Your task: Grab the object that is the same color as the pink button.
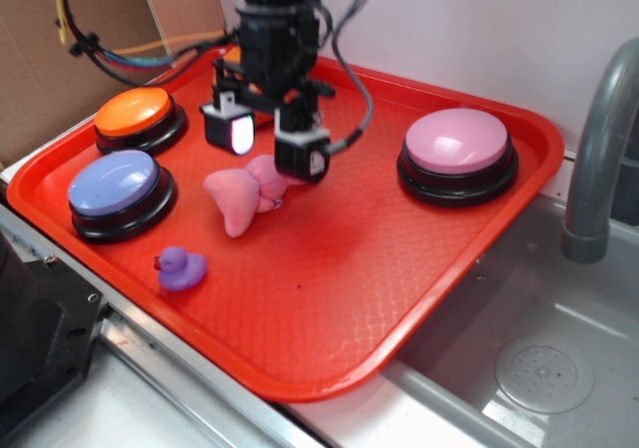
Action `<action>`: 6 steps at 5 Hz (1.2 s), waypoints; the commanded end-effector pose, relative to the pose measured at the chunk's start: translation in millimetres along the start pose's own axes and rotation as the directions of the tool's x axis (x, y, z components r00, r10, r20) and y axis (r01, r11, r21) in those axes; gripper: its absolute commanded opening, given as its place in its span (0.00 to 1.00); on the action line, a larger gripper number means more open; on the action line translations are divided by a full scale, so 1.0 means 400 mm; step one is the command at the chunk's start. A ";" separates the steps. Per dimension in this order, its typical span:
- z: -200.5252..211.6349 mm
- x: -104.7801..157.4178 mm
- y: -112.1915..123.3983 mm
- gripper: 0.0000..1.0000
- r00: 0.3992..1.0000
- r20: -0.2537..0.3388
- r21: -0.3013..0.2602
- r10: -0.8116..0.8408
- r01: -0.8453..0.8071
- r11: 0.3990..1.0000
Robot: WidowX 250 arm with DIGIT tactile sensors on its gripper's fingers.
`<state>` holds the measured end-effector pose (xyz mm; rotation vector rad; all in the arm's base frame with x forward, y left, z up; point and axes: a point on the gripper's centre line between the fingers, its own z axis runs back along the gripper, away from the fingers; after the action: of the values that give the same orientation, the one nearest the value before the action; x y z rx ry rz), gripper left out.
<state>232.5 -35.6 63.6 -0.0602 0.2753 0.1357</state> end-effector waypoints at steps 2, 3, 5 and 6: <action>-0.094 0.039 0.082 1.00 0.992 -0.113 0.050 0.062 -0.057 0.997; -0.118 0.041 0.108 0.75 0.986 -0.147 0.044 0.083 -0.077 0.996; 0.005 0.033 0.100 0.00 0.997 -0.078 0.009 -0.020 0.021 1.000; 0.146 0.042 0.144 0.00 0.991 0.066 0.029 -0.119 0.117 0.993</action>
<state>243.0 7.2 97.2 -0.0535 0.2998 0.0209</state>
